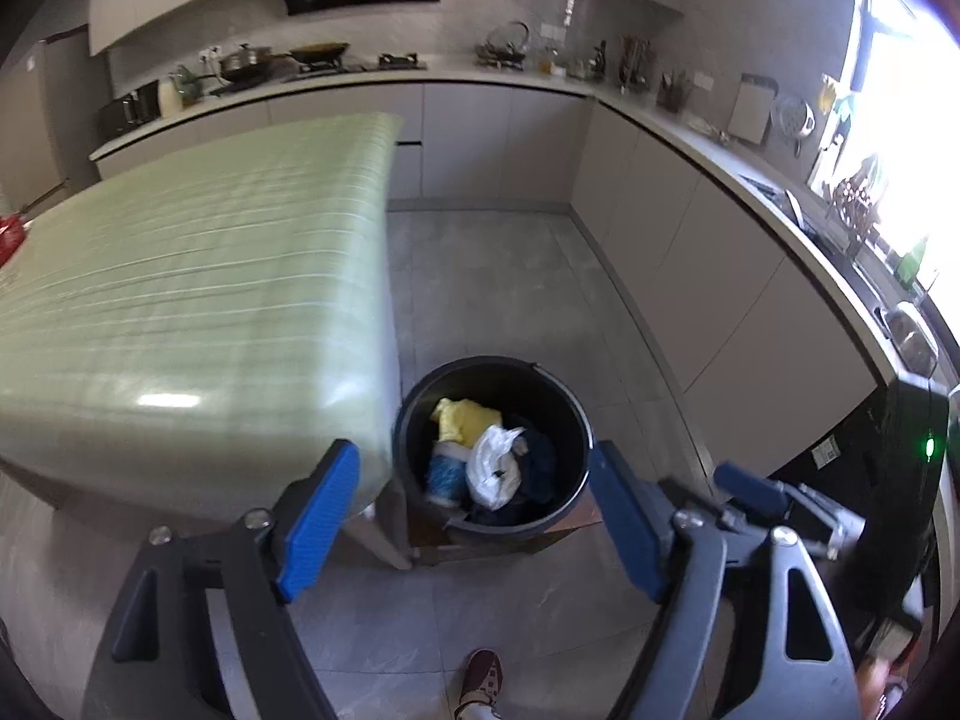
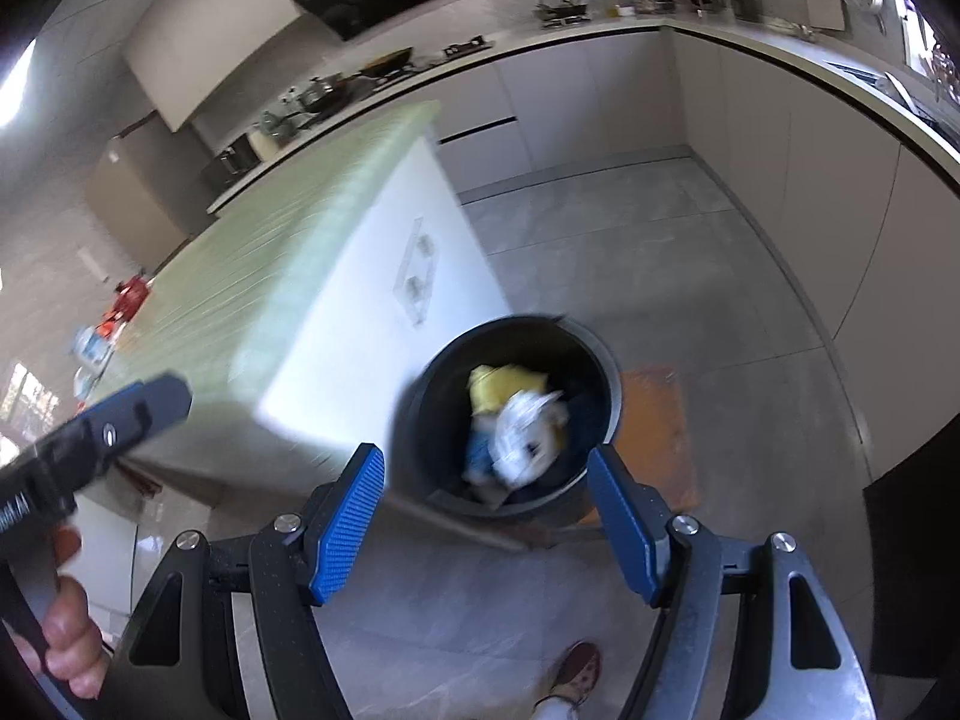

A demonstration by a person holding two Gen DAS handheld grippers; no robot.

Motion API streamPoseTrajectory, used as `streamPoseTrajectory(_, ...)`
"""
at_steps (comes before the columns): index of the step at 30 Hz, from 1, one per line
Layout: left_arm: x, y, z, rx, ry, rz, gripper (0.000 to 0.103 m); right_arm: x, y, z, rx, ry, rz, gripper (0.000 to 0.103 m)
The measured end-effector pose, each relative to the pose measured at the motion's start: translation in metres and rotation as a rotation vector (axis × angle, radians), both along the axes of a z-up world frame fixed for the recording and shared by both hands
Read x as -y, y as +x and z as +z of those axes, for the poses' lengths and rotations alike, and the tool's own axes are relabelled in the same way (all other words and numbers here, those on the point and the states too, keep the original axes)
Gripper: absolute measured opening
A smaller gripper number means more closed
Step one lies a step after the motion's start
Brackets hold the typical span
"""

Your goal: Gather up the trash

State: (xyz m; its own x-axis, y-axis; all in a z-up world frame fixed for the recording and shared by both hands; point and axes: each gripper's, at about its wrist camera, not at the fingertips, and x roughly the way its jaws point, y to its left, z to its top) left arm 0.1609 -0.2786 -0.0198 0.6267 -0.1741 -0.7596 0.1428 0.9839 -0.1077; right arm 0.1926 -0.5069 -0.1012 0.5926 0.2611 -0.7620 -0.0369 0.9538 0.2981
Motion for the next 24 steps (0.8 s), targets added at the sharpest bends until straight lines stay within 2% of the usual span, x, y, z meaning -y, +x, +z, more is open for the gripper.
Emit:
streamPoseTrajectory(6, -0.055, -0.073, 0.008, 0.056, -0.011, 0.019, 0.087, -0.074, -0.106, 0.022, 0.038, -0.03, 0.026, 0.075)
streamPoseTrajectory(9, -0.083, -0.114, 0.01, 0.062, 0.0, 0.035, 0.088, -0.108, -0.159, 0.033, 0.042, -0.058, 0.037, 0.076)
streamPoseTrajectory(12, -0.102, -0.143, 0.013, 0.088, 0.012, 0.054, 0.088, -0.129, -0.203, 0.054, 0.092, -0.092, 0.015, 0.076)
streamPoseTrajectory(17, -0.115, -0.179, 0.029, 0.143, 0.036, 0.083, 0.088, -0.144, -0.26, 0.098, 0.196, -0.143, -0.045, 0.082)
streamPoseTrajectory(24, -0.111, -0.205, 0.038, 0.193, 0.034, 0.151, 0.09, -0.141, -0.292, 0.134, 0.271, -0.198, -0.055, 0.085)
